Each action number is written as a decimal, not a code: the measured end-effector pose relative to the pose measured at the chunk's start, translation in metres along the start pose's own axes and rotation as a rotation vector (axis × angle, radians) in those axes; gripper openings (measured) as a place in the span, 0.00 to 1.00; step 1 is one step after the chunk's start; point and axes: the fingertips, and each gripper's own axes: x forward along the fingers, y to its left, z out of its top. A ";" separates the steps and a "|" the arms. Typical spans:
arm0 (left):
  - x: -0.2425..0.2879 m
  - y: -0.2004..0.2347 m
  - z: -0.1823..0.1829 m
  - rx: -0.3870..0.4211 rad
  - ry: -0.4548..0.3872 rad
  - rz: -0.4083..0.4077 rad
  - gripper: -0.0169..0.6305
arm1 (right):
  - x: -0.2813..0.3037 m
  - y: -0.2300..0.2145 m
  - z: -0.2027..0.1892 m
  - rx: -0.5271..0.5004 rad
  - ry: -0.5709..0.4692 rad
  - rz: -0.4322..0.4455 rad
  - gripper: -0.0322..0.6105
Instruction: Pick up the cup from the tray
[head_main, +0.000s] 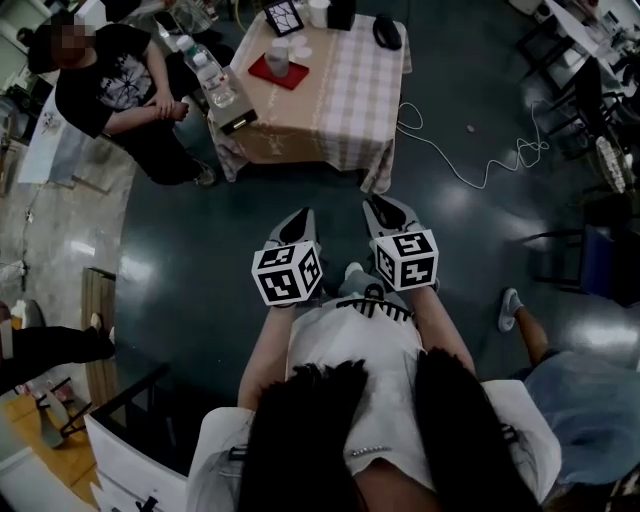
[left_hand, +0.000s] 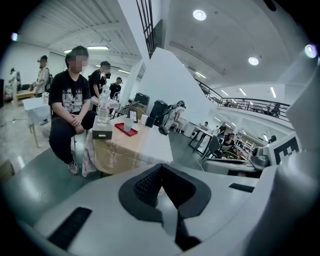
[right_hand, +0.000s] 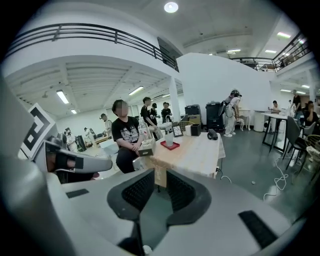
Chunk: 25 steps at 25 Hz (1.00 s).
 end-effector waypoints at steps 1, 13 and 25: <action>0.003 -0.002 0.002 0.001 -0.001 0.006 0.04 | 0.002 -0.003 0.003 -0.004 0.000 0.016 0.17; 0.039 -0.018 0.010 -0.027 0.002 0.116 0.04 | 0.018 -0.039 0.017 -0.051 -0.006 0.132 0.37; 0.046 -0.028 0.011 -0.030 -0.017 0.164 0.04 | 0.027 -0.051 0.029 -0.072 -0.045 0.206 0.51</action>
